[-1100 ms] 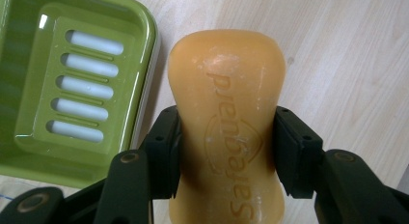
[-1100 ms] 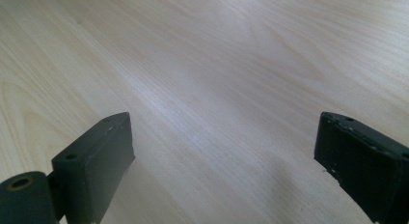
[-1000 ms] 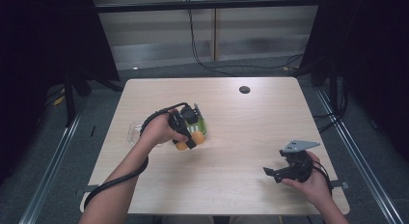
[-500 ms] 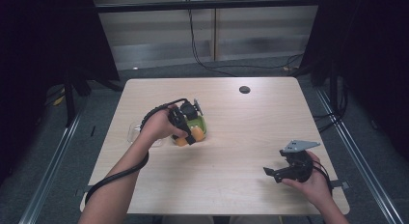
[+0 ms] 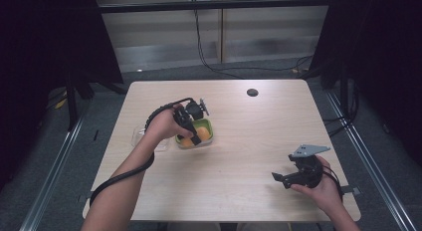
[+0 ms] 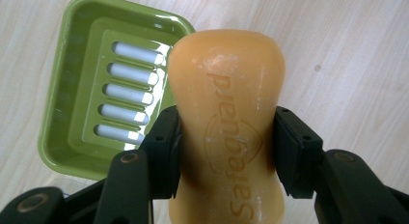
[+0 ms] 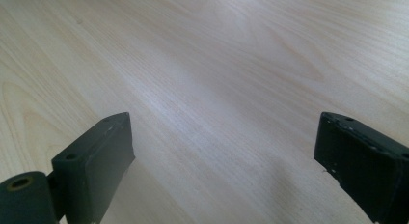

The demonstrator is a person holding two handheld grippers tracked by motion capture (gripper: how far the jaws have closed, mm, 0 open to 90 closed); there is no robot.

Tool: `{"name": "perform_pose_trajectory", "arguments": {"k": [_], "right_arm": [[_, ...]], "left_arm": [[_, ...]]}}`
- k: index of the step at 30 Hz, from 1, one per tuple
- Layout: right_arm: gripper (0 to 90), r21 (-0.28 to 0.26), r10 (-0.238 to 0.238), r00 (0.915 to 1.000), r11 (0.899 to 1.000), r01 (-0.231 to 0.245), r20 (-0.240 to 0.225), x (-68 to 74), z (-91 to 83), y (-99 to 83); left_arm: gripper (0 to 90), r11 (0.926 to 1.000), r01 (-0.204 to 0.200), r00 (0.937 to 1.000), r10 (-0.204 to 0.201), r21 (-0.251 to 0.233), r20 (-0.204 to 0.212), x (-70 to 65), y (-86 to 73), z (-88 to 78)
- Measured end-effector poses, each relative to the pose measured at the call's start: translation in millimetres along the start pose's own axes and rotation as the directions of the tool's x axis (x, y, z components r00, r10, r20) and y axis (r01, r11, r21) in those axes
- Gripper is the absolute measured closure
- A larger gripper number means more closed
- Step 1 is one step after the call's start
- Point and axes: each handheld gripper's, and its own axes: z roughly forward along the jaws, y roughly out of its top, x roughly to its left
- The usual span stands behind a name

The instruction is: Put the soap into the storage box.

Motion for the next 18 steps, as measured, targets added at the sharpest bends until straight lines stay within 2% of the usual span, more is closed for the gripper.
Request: {"name": "perform_pose_trajectory", "arguments": {"k": [4, 5, 6, 7, 9, 10, 11, 18], "right_arm": [[6.3, -0.004, -0.001, 1.0, 1.0, 0.001, -0.002, -0.5, -0.1, 0.1], [6.3, -0.005, -0.002, 1.0, 1.0, 0.002, -0.002, -0.6, -0.1, 0.0], [6.3, -0.005, -0.004, 1.0, 1.0, 0.004, -0.002, -0.7, -0.1, -0.1], [6.3, -0.005, -0.004, 1.0, 1.0, 0.004, -0.002, -0.7, 0.0, -0.2], [6.2, -0.005, -0.001, 1.0, 1.0, 0.001, -0.002, -0.7, 0.0, -0.2], [6.2, -0.005, -0.003, 1.0, 1.0, 0.003, -0.002, -0.7, -0.1, -0.1], [6.2, -0.005, -0.001, 1.0, 1.0, 0.0, -0.003, -0.6, -0.4, 0.1], [6.2, -0.005, -0.003, 1.0, 1.0, 0.003, -0.001, -1.1, 0.0, -0.3]], "left_arm": [[49.9, 1.0, -0.001, 1.0, 0.001, 0.0, 0.005, 2.0, 0.7, 0.1], [49.8, 0.9998, -0.019, 0.9998, 0.019, 0.01, 0.001, 4.4, 1.1, -0.7], [49.8, 0.9998, -0.019, 0.9998, 0.019, 0.01, 0.001, 4.4, 1.1, -0.7], [49.8, 1.0, 0.003, 1.0, -0.003, -0.001, -0.002, 5.5, 0.9, 0.1], [49.8, 1.0, -0.001, 1.0, 0.001, 0.007, 0.007, 7.0, 1.3, -0.5], [49.8, 0.9999, -0.009, 0.9999, 0.009, 0.012, -0.004, 7.9, 1.4, -0.3], [49.8, 1.0, 0.006, 0.9999, -0.006, 0.0, -0.009, 8.7, 1.5, -0.2], [49.8, 1.0, 0.005, 0.9998, -0.005, 0.008, -0.02, 12.6, 3.9, -1.8]]}}
